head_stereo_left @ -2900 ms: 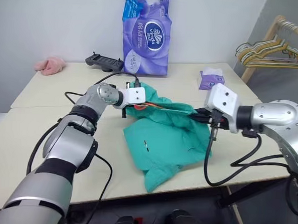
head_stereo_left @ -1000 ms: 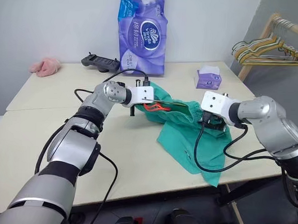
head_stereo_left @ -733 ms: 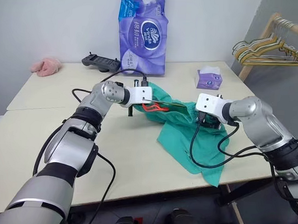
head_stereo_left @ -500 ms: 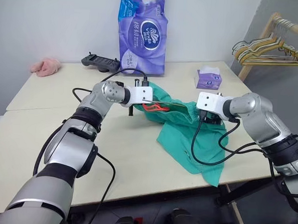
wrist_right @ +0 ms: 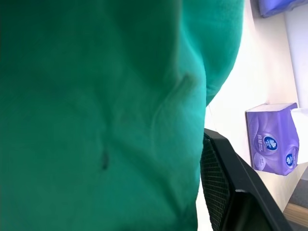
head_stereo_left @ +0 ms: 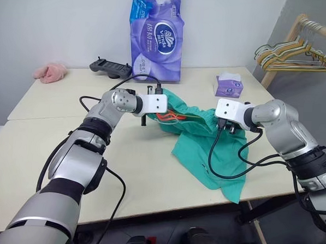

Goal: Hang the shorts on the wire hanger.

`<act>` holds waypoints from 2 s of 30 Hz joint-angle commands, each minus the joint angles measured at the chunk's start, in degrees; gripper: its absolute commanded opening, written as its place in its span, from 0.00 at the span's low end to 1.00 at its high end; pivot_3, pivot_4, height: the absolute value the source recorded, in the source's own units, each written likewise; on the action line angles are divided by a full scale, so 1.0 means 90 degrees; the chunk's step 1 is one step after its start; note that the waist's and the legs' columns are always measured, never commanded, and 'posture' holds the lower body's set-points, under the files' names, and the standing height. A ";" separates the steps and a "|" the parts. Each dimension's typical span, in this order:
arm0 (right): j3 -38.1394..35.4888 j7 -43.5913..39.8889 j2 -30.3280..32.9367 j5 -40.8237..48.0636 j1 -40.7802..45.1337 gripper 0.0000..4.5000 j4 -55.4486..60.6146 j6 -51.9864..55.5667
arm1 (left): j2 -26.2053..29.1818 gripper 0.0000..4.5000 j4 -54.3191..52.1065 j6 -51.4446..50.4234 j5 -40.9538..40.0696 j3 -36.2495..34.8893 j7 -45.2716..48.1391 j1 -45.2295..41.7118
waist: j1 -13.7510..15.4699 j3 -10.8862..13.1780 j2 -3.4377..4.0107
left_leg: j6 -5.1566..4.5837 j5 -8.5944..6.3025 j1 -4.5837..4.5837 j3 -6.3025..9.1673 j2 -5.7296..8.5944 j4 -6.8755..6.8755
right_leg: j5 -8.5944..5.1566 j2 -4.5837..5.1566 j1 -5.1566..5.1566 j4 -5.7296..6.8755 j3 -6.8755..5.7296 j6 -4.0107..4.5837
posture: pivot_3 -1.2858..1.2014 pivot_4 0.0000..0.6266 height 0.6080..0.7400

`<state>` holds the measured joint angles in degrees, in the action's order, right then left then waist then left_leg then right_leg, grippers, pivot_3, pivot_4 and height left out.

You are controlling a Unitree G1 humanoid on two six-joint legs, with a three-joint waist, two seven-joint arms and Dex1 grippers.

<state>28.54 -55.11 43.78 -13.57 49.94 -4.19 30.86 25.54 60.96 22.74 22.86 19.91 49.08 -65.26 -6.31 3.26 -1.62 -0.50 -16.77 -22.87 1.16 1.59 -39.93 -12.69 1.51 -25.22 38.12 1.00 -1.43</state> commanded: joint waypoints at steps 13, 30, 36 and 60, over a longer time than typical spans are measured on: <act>-0.0315 0.0088 -0.0229 -0.0311 -0.0070 0.28 0.0186 0.0095 | 0.0071 0.00 -0.0185 0.0081 0.0035 0.0018 -0.0133 -0.0129 | 0.0005 -0.0001 0.0001 | 0.0000 0.0000 0.0000 0.0000 0.0002 0.0000 | 0.0000 0.0002 0.0000 0.0000 0.0001 0.0000 | 0.47 0.04 1.00; -0.0003 0.0236 0.0042 -0.1338 0.0028 0.28 -0.0437 -0.0080 | 0.0070 0.00 -0.0715 -0.0109 0.0284 0.0134 -0.0590 0.0148 | 0.0008 -0.0001 0.0002 | 0.0000 0.0000 0.0000 0.0000 0.0004 0.0000 | 0.0000 0.0005 0.0000 0.0000 0.0001 0.0000 | 0.46 0.05 1.00; -0.0168 0.0342 -0.0293 -0.1257 0.0049 0.27 -0.0510 0.0092 | 0.0024 0.00 -0.1176 -0.0423 0.0311 0.0181 -0.0730 0.0436 | -0.0014 -0.0001 0.0003 | 0.0001 0.0000 0.0000 0.0000 0.0003 0.0001 | 0.0000 0.0005 -0.0001 0.0002 0.0001 0.0000 | 0.46 0.05 1.00; -0.0671 0.1554 -0.0440 -0.1560 0.0292 0.25 -0.0316 -0.0244 | 0.0073 0.00 -0.1423 -0.0674 0.0312 0.0178 -0.0808 0.0521 | -0.0007 0.0002 0.0008 | 0.0001 0.0000 -0.0001 0.0002 0.0004 0.0001 | 0.0000 0.0008 -0.0003 0.0002 0.0001 0.0001 | 0.46 0.08 1.00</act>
<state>24.98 -44.77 38.99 -24.45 50.51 -9.62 30.63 25.35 50.34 16.80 26.14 22.18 41.68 -60.20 -6.38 3.28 -1.55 -0.49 -16.77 -22.88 1.18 1.62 -39.91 -12.69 1.58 -25.24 38.13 1.00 -1.42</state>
